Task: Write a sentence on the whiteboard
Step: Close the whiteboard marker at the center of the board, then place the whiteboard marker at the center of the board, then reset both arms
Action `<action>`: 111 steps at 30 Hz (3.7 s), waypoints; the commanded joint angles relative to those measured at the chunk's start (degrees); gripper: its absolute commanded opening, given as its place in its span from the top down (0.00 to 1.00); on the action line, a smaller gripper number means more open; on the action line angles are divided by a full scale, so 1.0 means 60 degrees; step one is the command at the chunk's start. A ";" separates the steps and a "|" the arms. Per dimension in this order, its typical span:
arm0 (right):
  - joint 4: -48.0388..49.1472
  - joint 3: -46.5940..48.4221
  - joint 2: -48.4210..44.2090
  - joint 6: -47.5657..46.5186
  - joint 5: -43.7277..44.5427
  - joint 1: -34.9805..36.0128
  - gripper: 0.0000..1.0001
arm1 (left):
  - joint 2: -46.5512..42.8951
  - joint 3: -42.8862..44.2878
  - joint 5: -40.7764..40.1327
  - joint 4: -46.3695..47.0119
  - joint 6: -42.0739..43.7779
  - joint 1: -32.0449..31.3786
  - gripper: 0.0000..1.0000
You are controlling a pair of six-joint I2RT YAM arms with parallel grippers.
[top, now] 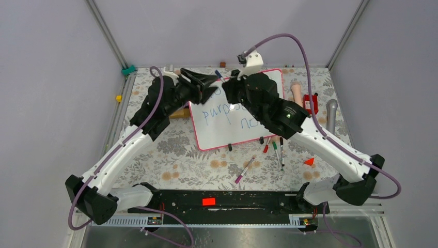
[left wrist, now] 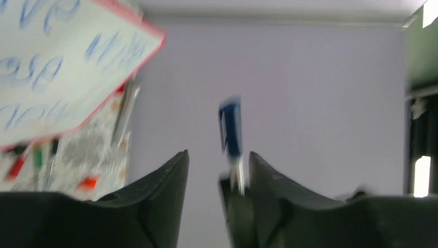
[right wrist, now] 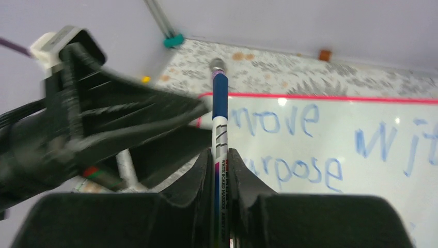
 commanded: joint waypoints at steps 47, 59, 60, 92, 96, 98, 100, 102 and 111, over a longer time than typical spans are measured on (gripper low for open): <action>-0.1947 -0.8904 -0.4505 0.3104 -0.2606 -0.3758 0.13 | -0.6122 -0.4937 -0.0839 -0.2863 0.9606 0.2318 0.01; 0.1546 -1.0606 -0.6983 0.0221 0.1306 -0.4829 0.16 | -0.4465 -0.6358 -0.2557 -0.0372 1.2832 0.2335 0.01; 0.1665 -1.0625 -0.6760 0.0225 0.1146 -0.5289 0.16 | -0.3893 -0.6518 -0.2919 0.0016 1.2988 0.2385 0.01; 1.2719 -1.3511 -0.0774 -0.2100 -0.1286 -0.8517 0.01 | 0.1350 -0.7950 0.0467 0.8250 1.4124 0.5658 0.01; 1.2724 -1.3504 -0.0774 -0.2104 -0.1297 -0.8515 0.01 | 0.1248 -0.8058 -0.0277 0.8309 1.3925 0.5532 0.01; 1.2721 -1.3512 -0.0775 -0.2100 -0.1301 -0.8515 0.01 | 0.1191 -0.8148 -0.1023 0.8410 1.3895 0.5377 0.01; 1.2722 -1.3504 -0.0778 -0.2095 -0.1290 -0.8517 0.00 | 0.1036 -0.8534 -0.2156 0.8927 1.3761 0.5019 0.01; 1.2716 -1.3504 -0.0777 -0.2101 -0.1294 -0.8515 0.00 | 0.0941 -0.9450 -0.3385 1.0439 1.3580 0.4688 0.01; 1.2718 -1.3504 -0.0777 -0.2103 -0.1293 -0.8515 0.00 | 0.1369 -0.9683 -0.3493 1.1457 1.4123 0.4242 0.01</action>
